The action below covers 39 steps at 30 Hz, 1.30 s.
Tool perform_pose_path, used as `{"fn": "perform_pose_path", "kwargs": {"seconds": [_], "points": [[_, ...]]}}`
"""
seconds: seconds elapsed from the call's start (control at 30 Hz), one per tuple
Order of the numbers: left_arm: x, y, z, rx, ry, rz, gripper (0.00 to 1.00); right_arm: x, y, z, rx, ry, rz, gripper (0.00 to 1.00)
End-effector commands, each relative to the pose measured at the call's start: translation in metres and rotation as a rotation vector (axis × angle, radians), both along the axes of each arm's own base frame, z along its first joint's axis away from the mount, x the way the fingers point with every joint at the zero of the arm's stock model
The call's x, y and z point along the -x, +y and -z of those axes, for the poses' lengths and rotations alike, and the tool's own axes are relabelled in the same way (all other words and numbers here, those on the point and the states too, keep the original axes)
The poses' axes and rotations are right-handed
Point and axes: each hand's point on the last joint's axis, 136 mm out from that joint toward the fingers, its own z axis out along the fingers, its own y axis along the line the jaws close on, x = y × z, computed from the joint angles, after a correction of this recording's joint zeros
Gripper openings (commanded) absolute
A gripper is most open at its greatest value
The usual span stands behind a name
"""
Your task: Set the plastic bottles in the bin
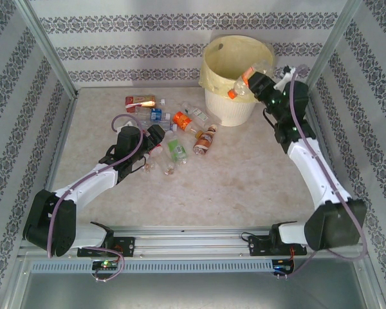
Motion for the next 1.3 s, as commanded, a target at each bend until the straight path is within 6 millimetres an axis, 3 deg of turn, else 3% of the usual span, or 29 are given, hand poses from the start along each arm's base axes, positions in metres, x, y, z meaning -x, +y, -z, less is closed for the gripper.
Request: {"fn": "perform_pose_path", "kwargs": {"seconds": [0.0, 0.1, 0.2, 0.5, 0.87, 1.27], "points": [[0.0, 0.008, -0.01, -0.001, -0.037, -0.021, 0.99, -0.011, 0.014, -0.034, 0.055, -0.103, -0.064, 0.44], [0.004, 0.012, -0.012, -0.014, -0.038, -0.034, 0.99, -0.028, 0.014, -0.05, 0.115, -0.146, -0.044, 0.44], [0.006, 0.016, -0.015, -0.024, -0.045, -0.043, 0.99, -0.048, 0.011, -0.055, 0.205, -0.146, -0.016, 0.45], [0.011, 0.021, -0.017, -0.042, -0.043, -0.06, 0.99, -0.092, -0.008, -0.025, 0.528, -0.031, 0.068, 0.48], [0.01, 0.023, -0.017, -0.057, -0.033, -0.068, 0.99, -0.088, 0.0, 0.018, 0.733, 0.092, -0.073, 0.5], [0.007, 0.019, -0.013, -0.049, -0.016, -0.059, 0.99, -0.066, 0.012, 0.04, 0.761, 0.191, -0.234, 0.49]]}}
